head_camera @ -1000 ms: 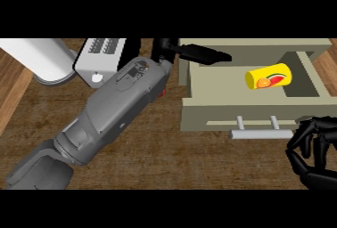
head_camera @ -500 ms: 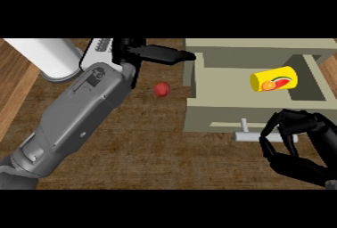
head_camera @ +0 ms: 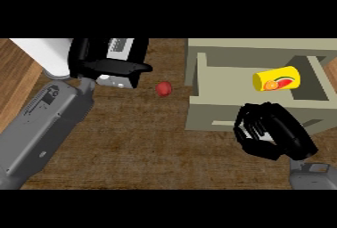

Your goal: Pick up the cup, place it into the drawer and close the drawer

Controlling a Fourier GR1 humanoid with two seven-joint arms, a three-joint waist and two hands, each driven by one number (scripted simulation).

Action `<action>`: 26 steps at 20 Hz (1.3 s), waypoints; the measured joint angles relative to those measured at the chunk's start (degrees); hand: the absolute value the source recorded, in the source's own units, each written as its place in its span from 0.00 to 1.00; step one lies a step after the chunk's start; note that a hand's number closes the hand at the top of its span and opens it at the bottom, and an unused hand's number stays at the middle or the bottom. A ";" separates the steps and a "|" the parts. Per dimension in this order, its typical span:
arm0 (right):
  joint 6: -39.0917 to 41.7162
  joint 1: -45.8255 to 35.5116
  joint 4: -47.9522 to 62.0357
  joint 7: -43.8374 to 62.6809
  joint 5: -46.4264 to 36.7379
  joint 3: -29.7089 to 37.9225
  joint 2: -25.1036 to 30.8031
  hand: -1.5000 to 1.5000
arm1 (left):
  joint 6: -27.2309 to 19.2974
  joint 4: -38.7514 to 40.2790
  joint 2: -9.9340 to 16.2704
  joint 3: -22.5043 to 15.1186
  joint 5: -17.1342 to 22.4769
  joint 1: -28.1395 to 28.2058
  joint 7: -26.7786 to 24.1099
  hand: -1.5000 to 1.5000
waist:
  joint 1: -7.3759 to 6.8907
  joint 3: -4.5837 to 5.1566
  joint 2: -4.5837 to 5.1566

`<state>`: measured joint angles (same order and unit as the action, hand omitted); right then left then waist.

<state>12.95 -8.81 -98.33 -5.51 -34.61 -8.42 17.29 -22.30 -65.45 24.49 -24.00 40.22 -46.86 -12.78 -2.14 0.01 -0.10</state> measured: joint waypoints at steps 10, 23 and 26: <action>-13.30 -12.83 29.50 -6.96 -15.98 -4.46 -3.70 1.00 | 3.56 -9.73 4.99 3.06 0.06 12.58 -1.19 0.00 | -0.30 -0.06 0.35; -19.94 -37.31 68.45 -17.45 -16.24 5.07 -5.42 1.00 | 10.83 -14.34 9.02 8.87 0.72 21.86 -2.45 0.00 | -1.33 0.11 0.74; -19.45 -39.57 73.53 -19.12 -15.29 6.73 -5.34 1.00 | 12.36 -14.23 8.83 9.23 0.89 22.52 -3.01 0.00 | -1.89 0.01 0.95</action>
<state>-6.51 -48.38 -24.81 -24.63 -49.91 -1.69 11.95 -9.94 -79.69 33.32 -14.78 41.12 -24.34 -15.78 -4.04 0.03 0.85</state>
